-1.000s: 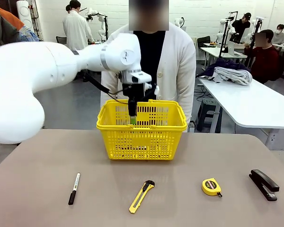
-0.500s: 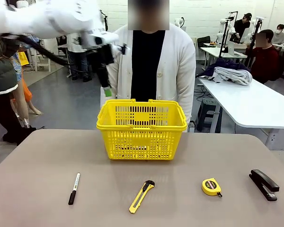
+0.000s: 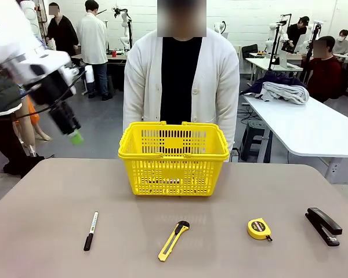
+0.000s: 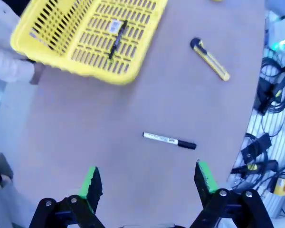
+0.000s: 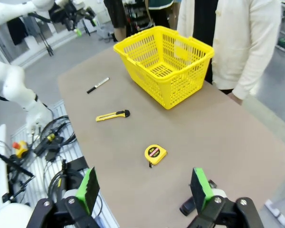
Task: Place the items the person wants into the basket.
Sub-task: Pick up the item the person points to and place it in the Market Basket.
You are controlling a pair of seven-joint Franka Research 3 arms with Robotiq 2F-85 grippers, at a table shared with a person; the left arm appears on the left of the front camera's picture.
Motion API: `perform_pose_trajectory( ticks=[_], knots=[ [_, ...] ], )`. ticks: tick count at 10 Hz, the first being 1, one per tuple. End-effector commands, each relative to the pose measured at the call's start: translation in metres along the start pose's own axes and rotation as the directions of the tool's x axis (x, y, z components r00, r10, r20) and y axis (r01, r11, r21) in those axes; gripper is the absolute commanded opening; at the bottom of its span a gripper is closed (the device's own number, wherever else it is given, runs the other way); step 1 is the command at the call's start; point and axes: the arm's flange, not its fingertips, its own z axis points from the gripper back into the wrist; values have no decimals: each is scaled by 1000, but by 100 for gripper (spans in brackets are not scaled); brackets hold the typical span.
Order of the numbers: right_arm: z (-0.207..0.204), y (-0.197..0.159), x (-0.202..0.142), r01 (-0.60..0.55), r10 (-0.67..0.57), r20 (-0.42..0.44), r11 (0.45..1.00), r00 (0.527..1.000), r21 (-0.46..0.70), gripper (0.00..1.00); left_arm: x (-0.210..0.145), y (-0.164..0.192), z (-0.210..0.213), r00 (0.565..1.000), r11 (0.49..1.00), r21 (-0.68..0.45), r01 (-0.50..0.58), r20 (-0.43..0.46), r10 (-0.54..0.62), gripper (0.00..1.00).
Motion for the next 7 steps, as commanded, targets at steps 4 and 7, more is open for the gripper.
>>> perform_pose_trajectory(
  ticks=[4, 7],
  knots=[
    [0, -2, 0, -17, 17, 21, 1000, 1000, 11, 100, -19, 10, -12, 997, 998, -27, -62, 40, 63, 100],
    [0, -2, 0, -17, 17, 21, 1000, 1000, 11, 100, -25, 3, -11, 999, 999, -13, -40, 27, 41, 100]
  ],
)
